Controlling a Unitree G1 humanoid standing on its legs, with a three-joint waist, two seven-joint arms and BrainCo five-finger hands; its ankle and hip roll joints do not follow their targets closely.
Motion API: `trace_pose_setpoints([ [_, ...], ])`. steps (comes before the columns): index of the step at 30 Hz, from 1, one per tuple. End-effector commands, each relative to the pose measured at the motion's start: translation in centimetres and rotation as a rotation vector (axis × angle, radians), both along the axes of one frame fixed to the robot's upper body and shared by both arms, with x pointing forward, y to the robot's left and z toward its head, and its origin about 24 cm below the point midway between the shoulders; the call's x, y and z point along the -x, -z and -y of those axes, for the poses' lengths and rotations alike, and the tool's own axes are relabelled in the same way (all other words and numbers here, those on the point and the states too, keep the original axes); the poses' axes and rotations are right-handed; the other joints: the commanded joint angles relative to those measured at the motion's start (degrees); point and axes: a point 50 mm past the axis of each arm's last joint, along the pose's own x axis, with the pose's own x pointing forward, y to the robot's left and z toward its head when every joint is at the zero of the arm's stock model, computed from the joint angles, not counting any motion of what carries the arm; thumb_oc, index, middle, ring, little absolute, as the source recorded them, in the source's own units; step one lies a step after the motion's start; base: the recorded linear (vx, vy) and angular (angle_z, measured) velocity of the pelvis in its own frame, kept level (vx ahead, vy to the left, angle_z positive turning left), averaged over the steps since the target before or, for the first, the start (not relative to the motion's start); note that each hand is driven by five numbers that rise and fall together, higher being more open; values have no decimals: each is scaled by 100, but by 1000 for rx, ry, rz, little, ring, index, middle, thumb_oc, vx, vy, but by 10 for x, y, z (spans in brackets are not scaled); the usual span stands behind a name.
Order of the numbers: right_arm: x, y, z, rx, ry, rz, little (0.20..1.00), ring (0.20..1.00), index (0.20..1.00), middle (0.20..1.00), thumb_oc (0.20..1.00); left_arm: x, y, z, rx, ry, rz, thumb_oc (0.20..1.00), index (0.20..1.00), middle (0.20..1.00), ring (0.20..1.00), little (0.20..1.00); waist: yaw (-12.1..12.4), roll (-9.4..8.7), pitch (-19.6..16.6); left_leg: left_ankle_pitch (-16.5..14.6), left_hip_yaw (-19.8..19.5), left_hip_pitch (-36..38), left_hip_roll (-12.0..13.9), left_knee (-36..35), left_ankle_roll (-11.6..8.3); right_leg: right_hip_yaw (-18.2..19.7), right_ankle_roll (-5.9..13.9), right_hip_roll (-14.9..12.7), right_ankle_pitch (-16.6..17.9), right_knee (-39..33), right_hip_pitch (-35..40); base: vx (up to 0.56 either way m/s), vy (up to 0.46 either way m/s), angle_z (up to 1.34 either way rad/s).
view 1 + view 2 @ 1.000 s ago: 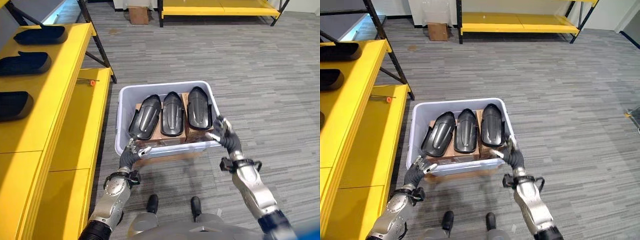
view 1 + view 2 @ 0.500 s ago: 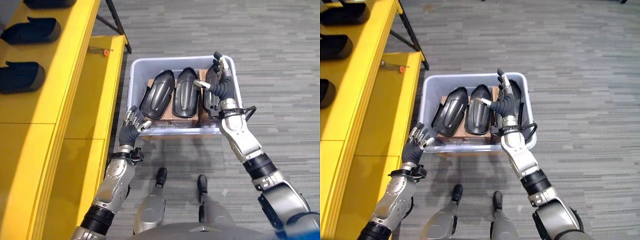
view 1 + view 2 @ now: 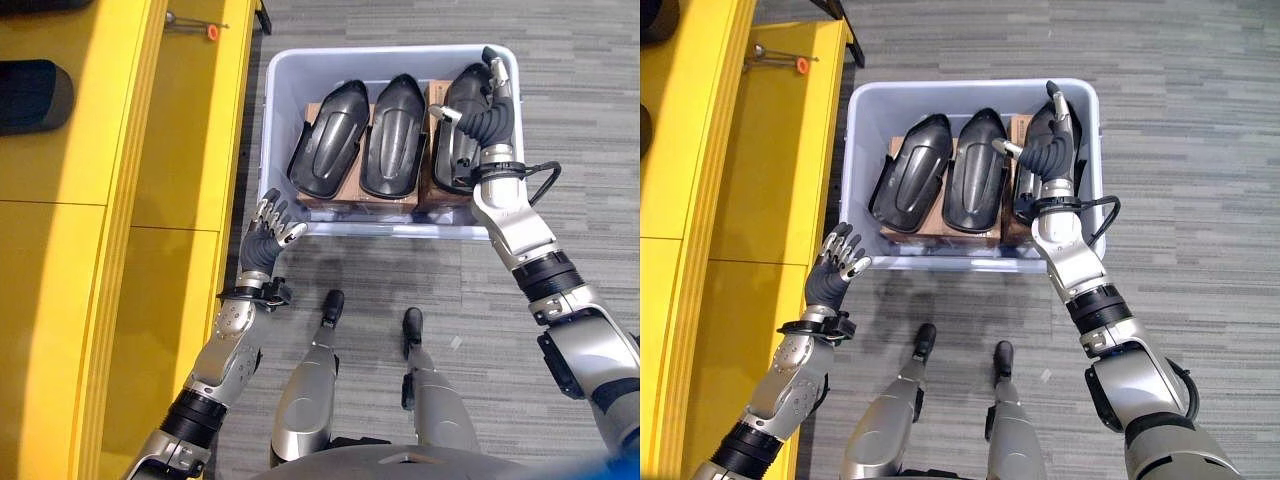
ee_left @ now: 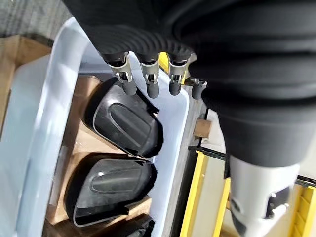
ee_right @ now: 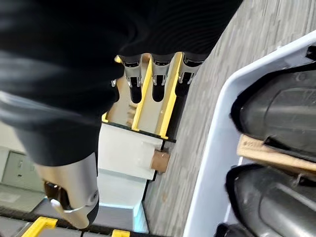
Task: Move parts from the plastic box to the shelf.
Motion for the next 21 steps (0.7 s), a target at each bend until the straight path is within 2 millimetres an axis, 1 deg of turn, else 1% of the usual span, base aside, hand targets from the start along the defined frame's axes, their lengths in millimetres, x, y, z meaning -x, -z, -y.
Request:
trace_pose_setpoints([
  [1,4,-23,6,-22,33,111,1000,1000,1000,1000,1000,10,-15,-2,10,9,94,1000,1000,1000,1000,1000,26,-95,-427,74,-61,-314,31,201,54,127,301,-407,-208,748,-392,0,0,0],
  [6,6,-23,12,37,97,134,1000,1000,1000,1000,1000,11,-15,-2,13,6,94,1000,1000,1000,1000,1000,15,-33,-350,89,-46,-391,10,224,59,154,301,-407,-221,799,-498,-6,6,-1],
  [7,6,-21,14,37,112,130,1000,1000,1000,1000,1000,10,-15,-3,14,2,95,1000,1000,1000,1000,1000,14,-1,-313,93,-52,-421,-1,235,60,152,299,-414,-230,819,-532,0,0,0],
  [11,4,-19,15,35,128,119,1000,1000,1000,1000,1000,10,-15,-2,19,3,97,1000,1000,1000,1000,1000,19,26,-281,100,-57,-477,-14,253,60,156,294,-415,-236,853,-596,-5,0,-2],
  [15,2,-9,14,14,134,86,1000,1000,1000,1000,1000,10,-16,-1,26,3,99,1000,1000,1000,1000,1000,14,54,-241,101,-40,-514,-22,269,65,164,298,-416,-228,885,-655,0,0,0],
  [18,-3,3,11,11,132,26,1000,1000,1000,1000,1000,9,-17,1,30,3,103,1000,1000,1000,1000,1000,4,94,-179,112,-26,-580,-42,287,71,189,290,-405,-232,930,-746,-37,4,-3],
  [21,-6,5,10,8,126,10,1000,1000,1000,1000,1000,9,-17,2,35,6,105,1000,1000,1000,1000,1000,2,104,-149,117,-20,-615,-45,305,74,196,287,-403,-222,950,-787,-12,1,-1],
])
